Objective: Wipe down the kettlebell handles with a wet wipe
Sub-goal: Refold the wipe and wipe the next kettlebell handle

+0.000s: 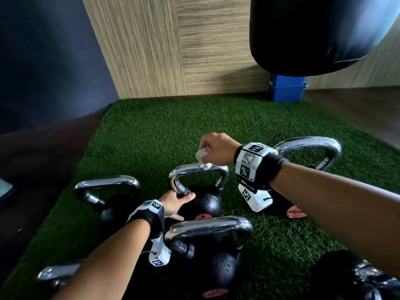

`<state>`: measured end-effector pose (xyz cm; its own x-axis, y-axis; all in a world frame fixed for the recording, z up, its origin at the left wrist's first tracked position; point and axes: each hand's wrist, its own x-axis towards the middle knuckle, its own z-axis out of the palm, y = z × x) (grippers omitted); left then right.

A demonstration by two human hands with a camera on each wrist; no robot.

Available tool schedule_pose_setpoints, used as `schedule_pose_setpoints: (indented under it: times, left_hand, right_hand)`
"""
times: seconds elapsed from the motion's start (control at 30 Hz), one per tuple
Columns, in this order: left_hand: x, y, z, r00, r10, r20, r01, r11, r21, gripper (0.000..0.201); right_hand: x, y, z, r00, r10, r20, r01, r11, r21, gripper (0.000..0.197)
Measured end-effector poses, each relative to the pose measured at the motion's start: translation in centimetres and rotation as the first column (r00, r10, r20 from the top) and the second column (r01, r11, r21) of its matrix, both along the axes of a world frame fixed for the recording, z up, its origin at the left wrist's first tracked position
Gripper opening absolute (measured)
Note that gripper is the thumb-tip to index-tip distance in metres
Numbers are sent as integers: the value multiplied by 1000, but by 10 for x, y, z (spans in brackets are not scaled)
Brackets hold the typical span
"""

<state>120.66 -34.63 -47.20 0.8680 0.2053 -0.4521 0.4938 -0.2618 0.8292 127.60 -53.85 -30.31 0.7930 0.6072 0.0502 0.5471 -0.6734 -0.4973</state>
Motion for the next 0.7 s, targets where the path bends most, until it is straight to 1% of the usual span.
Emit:
schedule_pose_setpoints:
  times: [0.03, 0.07, 0.1, 0.2, 0.27, 0.33, 0.4, 0.47, 0.57, 0.63, 0.7]
  left_hand:
    - [0, 1, 1, 1000, -15, -5, 15, 1000, -3, 49]
    - [1, 1, 1, 1000, -24, -14, 24, 1000, -7, 47]
    - [2, 2, 2, 999, -30, -30, 30, 1000, -4, 50]
    - [4, 1, 1, 996, -30, -78, 33, 999, 31, 75]
    - [5, 0, 1, 996, -23, -89, 28, 998, 59, 80]
    - [5, -1, 2, 996, -20, -89, 26, 997, 67, 78]
    - [4, -2, 1, 997, -18, -77, 23, 997, 68, 74]
    - [3, -2, 1, 998, -18, -59, 22, 998, 65, 70]
    - [0, -3, 3, 999, -23, -28, 25, 995, 93, 64]
    - [-1, -3, 3, 1000, -26, -8, 27, 994, 105, 57]
    - [-2, -3, 1, 1000, -23, 5, 23, 995, 99, 51]
  right_hand:
    - [-1, 3, -2, 1000, 6, 17, -7, 1000, 2, 11]
    - [-2, 6, -3, 999, 15, 32, -15, 1000, -3, 13]
    - [-4, 10, -5, 999, 27, 47, -26, 1000, -14, 15]
    - [-9, 18, -11, 993, 58, 103, -54, 998, -39, 16]
    - [-13, 22, -12, 988, 77, 134, -72, 997, -41, 22]
    - [-15, 22, -12, 984, 93, 150, -87, 995, -48, 26]
    - [-16, 18, -13, 983, 93, 159, -82, 994, -77, 20]
    - [-16, 11, -12, 985, 54, 164, -31, 990, -138, 16]
    - [-16, 7, -10, 981, 2, 195, 42, 974, -221, 16]
    - [-18, 11, -11, 980, -4, 200, 48, 975, -215, 16]
    - [-19, 14, -14, 986, -20, 164, 49, 983, -176, 16]
